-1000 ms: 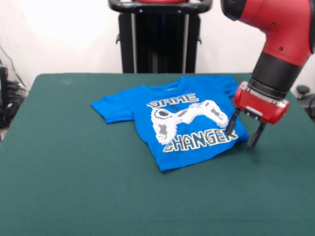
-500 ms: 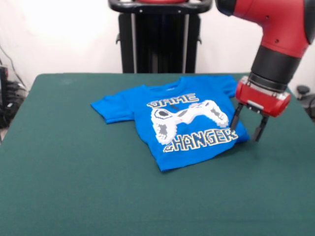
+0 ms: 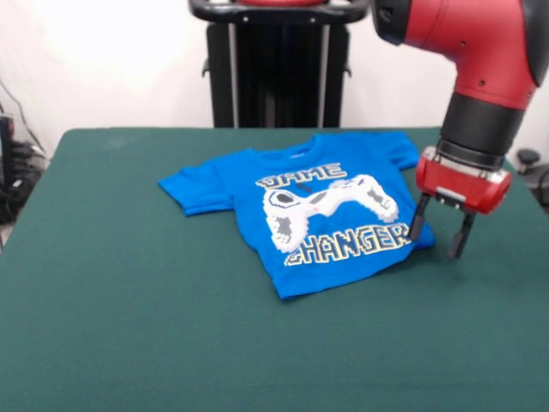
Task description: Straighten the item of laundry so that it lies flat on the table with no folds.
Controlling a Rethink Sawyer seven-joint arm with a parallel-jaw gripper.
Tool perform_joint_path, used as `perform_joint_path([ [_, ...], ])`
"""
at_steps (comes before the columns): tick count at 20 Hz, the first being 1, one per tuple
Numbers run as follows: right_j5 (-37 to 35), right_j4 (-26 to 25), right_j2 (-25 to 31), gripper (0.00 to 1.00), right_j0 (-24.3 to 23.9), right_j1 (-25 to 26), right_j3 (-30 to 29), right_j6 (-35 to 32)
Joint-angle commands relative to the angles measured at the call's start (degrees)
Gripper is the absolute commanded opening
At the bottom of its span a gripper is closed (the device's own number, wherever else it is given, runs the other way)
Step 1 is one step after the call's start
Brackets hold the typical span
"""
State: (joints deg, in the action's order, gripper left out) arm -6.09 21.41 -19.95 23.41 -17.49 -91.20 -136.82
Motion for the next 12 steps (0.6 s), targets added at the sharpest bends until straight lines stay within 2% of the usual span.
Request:
perform_joint_path([
  [1,2.5,-1.9,8.1,1.00,-0.3,2.7,-2.7,-6.4],
  [12,0.9,-2.4,11.4,1.00,-1.7,1.2,-5.0,-7.1],
])
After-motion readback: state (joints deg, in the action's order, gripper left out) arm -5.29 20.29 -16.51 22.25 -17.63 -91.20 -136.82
